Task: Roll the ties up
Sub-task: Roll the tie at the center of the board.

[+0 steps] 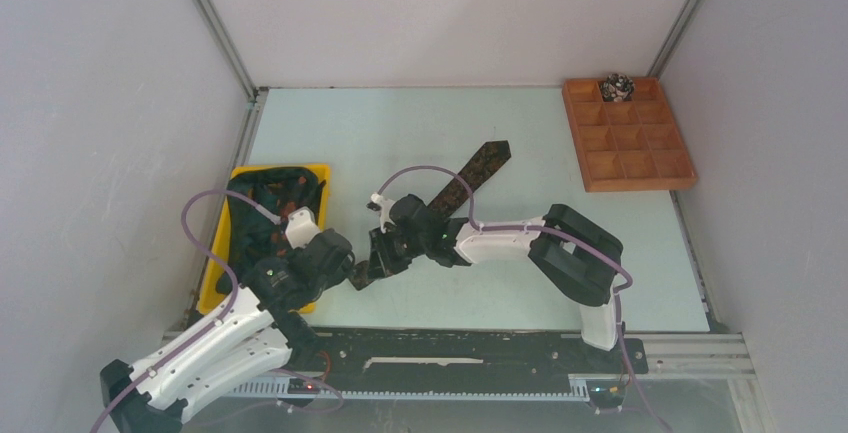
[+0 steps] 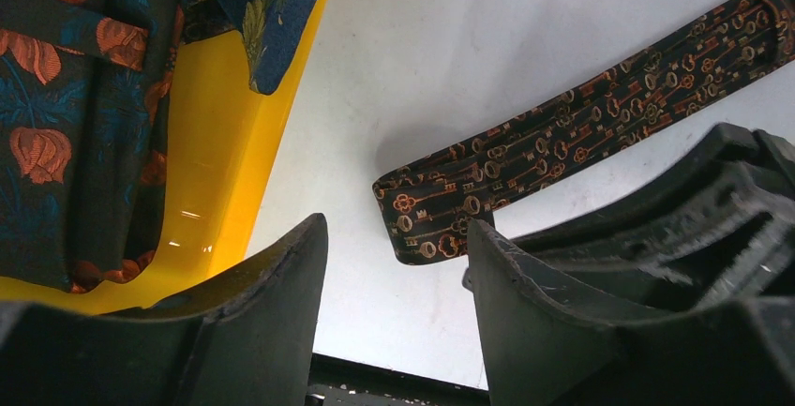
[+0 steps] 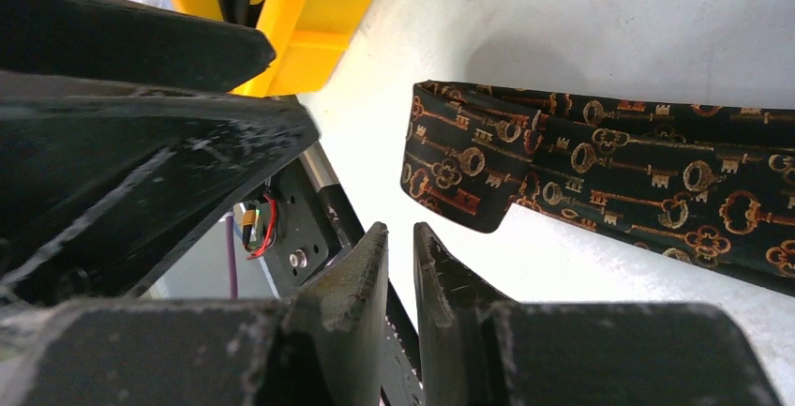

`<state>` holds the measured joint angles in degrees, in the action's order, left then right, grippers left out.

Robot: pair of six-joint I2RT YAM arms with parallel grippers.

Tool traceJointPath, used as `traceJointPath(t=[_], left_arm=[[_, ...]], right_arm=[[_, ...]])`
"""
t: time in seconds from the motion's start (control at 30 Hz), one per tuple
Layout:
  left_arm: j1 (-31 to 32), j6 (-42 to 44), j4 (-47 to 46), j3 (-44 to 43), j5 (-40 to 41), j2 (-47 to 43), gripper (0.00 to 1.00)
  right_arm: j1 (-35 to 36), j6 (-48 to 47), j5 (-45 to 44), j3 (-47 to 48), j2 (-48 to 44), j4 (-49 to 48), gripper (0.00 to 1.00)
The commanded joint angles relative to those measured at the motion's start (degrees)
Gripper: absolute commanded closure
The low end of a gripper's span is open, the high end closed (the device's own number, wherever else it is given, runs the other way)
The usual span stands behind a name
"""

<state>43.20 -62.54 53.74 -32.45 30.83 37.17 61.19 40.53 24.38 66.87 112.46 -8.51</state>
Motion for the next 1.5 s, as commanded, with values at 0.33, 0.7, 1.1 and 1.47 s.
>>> traceJointPath(t=[0.33,0.7,1.1,1.47], left_arm=[[-0.25,-1.75,-0.02,1.67,0.46,-2.43,0.41],[-0.24,-1.74,-1.38,2.94,-0.81,-2.89,0.43],[-0.26,-2.57,-3.64,4.89,-1.88,-3.90,0.43],[-0.31,-3.02,-3.60,5.44,-2.68,-4.48,0.44]], right_arm=[[-1.04,-0.98,1.11,4.67,4.59,-0.10,0.84],[-3.13,-1.18,2.61,4.79,6.82,-1.22,0.85],[-3.43,-2.84,5.73,5.99,6.00,1.72,0.85],[-3.49,-3.34,9.55,5.99,-0.24,2.04,0.78]])
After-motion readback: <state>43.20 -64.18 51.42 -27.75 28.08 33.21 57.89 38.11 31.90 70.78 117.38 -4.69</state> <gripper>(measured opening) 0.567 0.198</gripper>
